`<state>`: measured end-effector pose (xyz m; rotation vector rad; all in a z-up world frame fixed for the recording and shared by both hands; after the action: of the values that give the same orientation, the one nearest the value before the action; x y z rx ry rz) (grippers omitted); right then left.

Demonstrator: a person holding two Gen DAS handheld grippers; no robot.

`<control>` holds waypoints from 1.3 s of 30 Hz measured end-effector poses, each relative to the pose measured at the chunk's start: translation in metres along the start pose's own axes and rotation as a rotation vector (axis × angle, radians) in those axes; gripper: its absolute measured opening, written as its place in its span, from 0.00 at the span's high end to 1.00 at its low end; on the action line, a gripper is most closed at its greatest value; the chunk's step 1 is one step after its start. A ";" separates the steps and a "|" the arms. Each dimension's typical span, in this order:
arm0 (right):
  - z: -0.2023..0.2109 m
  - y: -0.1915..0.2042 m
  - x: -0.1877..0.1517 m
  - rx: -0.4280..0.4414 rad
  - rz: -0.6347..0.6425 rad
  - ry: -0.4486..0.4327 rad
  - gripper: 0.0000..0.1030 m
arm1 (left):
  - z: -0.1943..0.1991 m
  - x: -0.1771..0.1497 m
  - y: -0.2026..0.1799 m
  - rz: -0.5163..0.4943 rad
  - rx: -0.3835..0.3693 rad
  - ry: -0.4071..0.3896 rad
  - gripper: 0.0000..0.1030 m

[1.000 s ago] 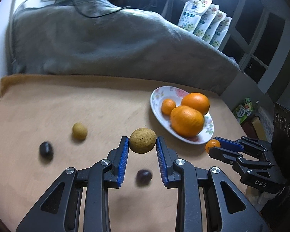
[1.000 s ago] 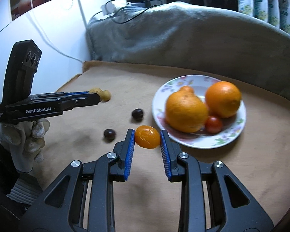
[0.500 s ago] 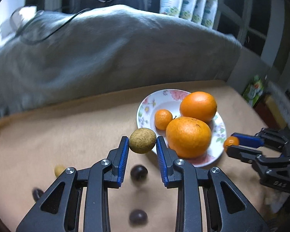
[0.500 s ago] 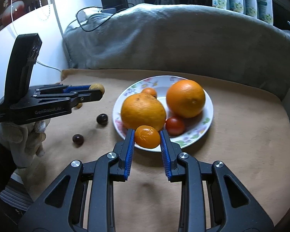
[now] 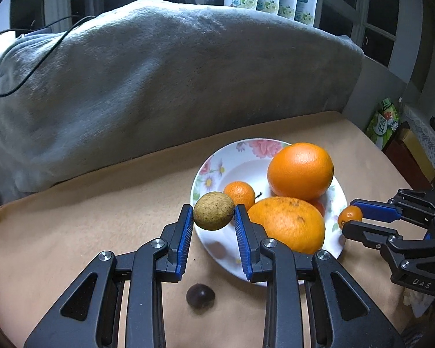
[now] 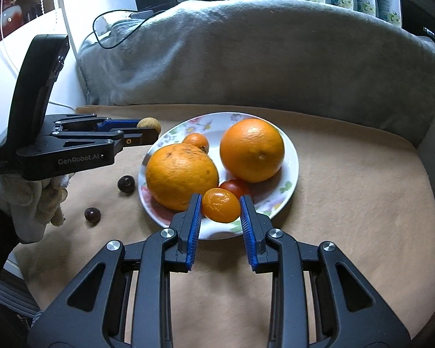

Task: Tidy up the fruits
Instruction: 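Carry the orange tomato and brown fruit onto the plate and open both grippers, then withdraw both grippers from the plate toward the dark purple fruits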

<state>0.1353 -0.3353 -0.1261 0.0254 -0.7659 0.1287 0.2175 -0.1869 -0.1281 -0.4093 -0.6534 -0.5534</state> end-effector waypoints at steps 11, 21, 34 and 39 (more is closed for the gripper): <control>-0.010 -0.002 0.007 -0.010 0.003 0.004 0.73 | -0.005 0.012 -0.004 0.005 -0.022 -0.010 0.73; -0.010 -0.001 0.008 -0.012 0.012 -0.002 0.73 | -0.005 0.017 -0.004 0.021 -0.034 -0.020 0.56; 0.000 0.003 0.011 -0.015 0.023 -0.043 0.37 | 0.000 0.022 -0.006 0.026 -0.026 -0.039 0.28; 0.005 0.005 0.012 -0.020 0.029 -0.060 0.15 | 0.003 0.024 -0.005 0.038 -0.006 -0.039 0.20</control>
<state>0.1392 -0.3297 -0.1144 -0.0006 -0.8280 0.1479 0.2292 -0.1977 -0.1090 -0.4383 -0.6799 -0.5121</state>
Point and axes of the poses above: each gripper's, at about its wrist camera, not at the fingertips, and z roughly against the way its jaws point, y to its left, x to its top, the point moved 3 cm from there along -z, roughly the way its jaws point, and after that the axes turned 11 degrees about -x, right-handed, at the moved point
